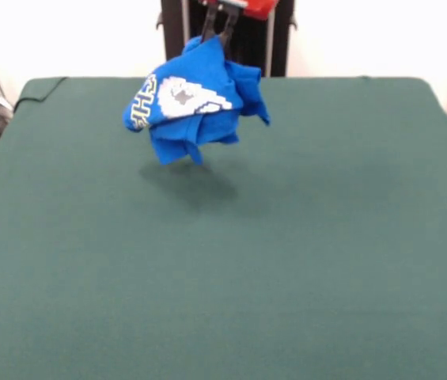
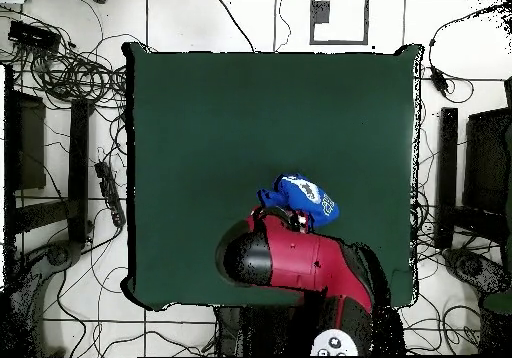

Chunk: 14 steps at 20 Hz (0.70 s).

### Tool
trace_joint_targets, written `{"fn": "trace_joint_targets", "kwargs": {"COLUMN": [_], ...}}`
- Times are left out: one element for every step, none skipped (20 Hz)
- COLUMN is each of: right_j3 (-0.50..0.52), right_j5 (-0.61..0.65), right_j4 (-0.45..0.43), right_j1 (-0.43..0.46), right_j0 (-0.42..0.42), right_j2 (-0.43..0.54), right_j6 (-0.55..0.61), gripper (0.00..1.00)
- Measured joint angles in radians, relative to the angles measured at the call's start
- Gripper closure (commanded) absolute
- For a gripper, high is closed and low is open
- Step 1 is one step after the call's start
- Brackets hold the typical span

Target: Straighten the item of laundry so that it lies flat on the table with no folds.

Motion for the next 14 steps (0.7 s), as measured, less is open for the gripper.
{"fn": "trace_joint_targets", "kwargs": {"right_j3": [-0.011,-0.02,-0.029,-0.039,-0.05,-0.065,-0.092,-0.099,-0.103,-0.11,-0.118,-0.121,-0.124,-0.123], "right_j5": [0.0,0.0,0.0,-0.001,-0.005,-0.017,-0.06,-0.077,-0.089,-0.118,-0.166,-0.193,-0.275,-0.332], "right_j4": [-0.004,-0.009,-0.014,-0.02,-0.028,-0.038,-0.052,-0.056,-0.058,-0.061,-0.063,-0.063,-0.06,-0.054], "right_j1": [-0.005,-0.008,-0.011,-0.015,-0.019,-0.024,-0.028,-0.028,-0.028,-0.028,-0.025,-0.022,-0.012,-0.003], "right_j0": [0.017,0.03,0.043,0.058,0.071,0.089,0.119,0.126,0.131,0.14,0.156,0.164,0.185,0.198], "right_j2": [-0.013,-0.023,-0.034,-0.045,-0.056,-0.072,-0.102,-0.111,-0.117,-0.13,-0.151,-0.163,-0.196,-0.217], "right_j6": [0.0,0.0,0.0,0.0,0.0,0.0,0.0,0.0,0.0,0.0,0.0,0.0,0.0,0.0], "gripper": [1.0,1.0,1.0,1.0,1.0,1.0,1.0,1.0,1.0,1.0,1.0,1.0,1.0,1.0]}}
